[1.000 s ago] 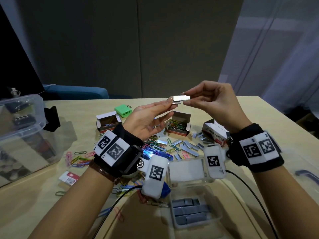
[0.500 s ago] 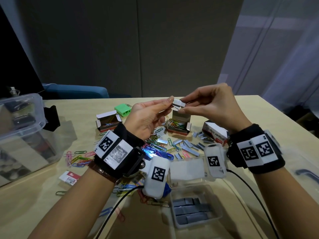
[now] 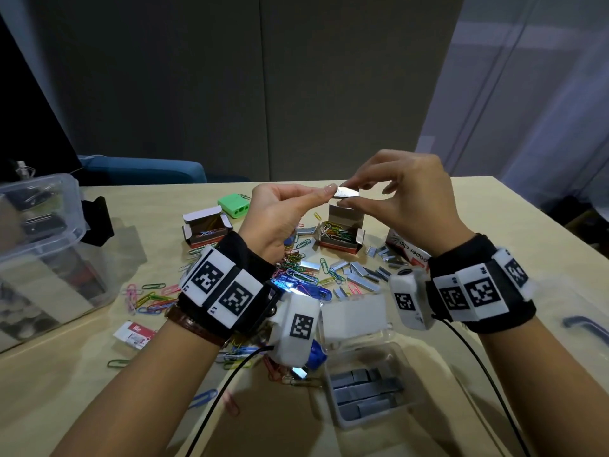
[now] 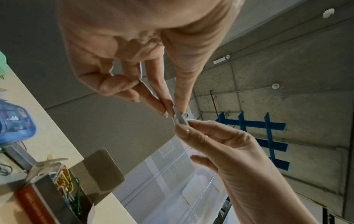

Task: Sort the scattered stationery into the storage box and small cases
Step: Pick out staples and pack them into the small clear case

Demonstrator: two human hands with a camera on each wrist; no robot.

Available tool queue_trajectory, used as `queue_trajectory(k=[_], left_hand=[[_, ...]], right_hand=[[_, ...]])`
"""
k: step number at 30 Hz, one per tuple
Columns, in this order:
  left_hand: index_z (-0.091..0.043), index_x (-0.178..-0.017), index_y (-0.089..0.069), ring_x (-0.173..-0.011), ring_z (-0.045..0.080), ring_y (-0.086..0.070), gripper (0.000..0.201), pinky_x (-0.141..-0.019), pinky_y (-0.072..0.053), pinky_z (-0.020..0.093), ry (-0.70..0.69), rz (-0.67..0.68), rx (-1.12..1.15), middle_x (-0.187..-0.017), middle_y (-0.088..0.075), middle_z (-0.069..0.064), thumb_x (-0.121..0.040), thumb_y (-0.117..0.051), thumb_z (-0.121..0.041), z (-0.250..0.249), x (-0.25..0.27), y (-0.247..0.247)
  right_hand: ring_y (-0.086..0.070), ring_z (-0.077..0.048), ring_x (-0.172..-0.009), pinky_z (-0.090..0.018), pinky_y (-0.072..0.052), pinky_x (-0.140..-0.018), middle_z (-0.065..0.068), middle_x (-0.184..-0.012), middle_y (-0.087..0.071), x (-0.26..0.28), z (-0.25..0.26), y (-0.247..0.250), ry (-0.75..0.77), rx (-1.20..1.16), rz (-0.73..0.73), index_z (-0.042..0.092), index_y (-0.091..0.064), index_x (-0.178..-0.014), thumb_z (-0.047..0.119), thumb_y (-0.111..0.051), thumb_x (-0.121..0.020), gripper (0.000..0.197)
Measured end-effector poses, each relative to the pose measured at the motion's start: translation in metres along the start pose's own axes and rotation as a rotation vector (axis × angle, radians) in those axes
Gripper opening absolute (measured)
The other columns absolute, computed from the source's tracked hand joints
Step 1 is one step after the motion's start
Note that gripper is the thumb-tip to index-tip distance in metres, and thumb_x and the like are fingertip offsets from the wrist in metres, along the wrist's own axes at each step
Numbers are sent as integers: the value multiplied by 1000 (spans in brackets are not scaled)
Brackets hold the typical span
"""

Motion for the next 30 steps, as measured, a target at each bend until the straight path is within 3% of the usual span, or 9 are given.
queue_trajectory(k=[2,6,9,12,15,18,20,24,30], left_hand=[[-8,-89,-74,-59,-18,-57,15,-69,-38,18,-25,-9,-4,-80,-71,-4,-80,-75,-20,-1,-2,1],[-6,-92,-74,-65,-16,-60,18,-71,-39,15,-51,13,-24,-84,-72,-2,-81,-74,-21,-2,-3,0],[-3,-98,-74,-67,-15,-61,23,-77,-42,19,-55,52,-54,-91,-73,3,-83,-72,-21,-3,-2,-1],[-5,-98,-74,-78,-4,-63,24,-80,-44,25,-35,65,-95,-92,-73,1,-85,-70,-25,-3,-3,0],[-14,-89,-76,-96,12,-58,25,-80,-43,32,27,79,-125,-93,-74,-2,-88,-65,-37,0,-6,3],[-18,-85,-76,-100,15,-58,24,-77,-43,32,-5,96,-181,-95,-74,-3,-87,-65,-39,-3,-7,2],[-17,-86,-76,-98,13,-58,23,-73,-43,27,-45,109,-207,-92,-74,-5,-88,-65,-37,-6,-6,0],[-15,-92,-76,-73,-5,-59,30,-56,-43,11,-135,213,-375,-85,-75,-8,-92,-58,-39,-16,-1,-6],[-16,-98,-75,-67,-1,-60,30,-57,-46,17,-165,486,-716,-86,-75,-4,-95,-54,-36,-15,22,-5]], right_hand=[[-62,-7,-80,-39,-55,-64,13,-90,-68,0,1,0,3,41,2,30,-77,-95,56,-66,-76,34],[-62,-8,-79,-39,-54,-62,10,-87,-69,1,5,2,29,110,-19,28,-77,-92,48,-72,-80,24],[-61,-7,-77,-36,-53,-59,10,-84,-68,1,8,2,39,132,-16,28,-77,-90,46,-73,-81,21],[-59,-7,-79,-30,-47,-56,11,-84,-66,1,9,0,54,173,7,29,-76,-90,43,-73,-82,16],[-51,-3,-82,-19,-29,-53,13,-87,-63,0,9,-2,58,243,36,30,-75,-92,41,-71,-84,14],[-50,-4,-84,-17,-24,-54,13,-90,-63,0,9,-4,55,299,62,30,-74,-93,41,-70,-85,14],[-53,-8,-86,-20,-26,-54,12,-92,-64,1,11,-7,66,348,85,30,-73,-92,42,-69,-86,14],[-50,-9,-89,-19,-25,-53,13,-94,-59,3,14,-7,44,360,118,33,-71,-93,46,-68,-85,16],[-51,-1,-76,-17,-24,-52,16,-90,-54,19,19,11,19,273,197,34,-71,-90,44,-73,-82,13]])
Point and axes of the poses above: each hand's wrist, its own x-axis away from the middle knuckle, its own y-axis out of the back of the hand, z = x × y, the point moved 10 cm from there along -x, towards the middle knuckle
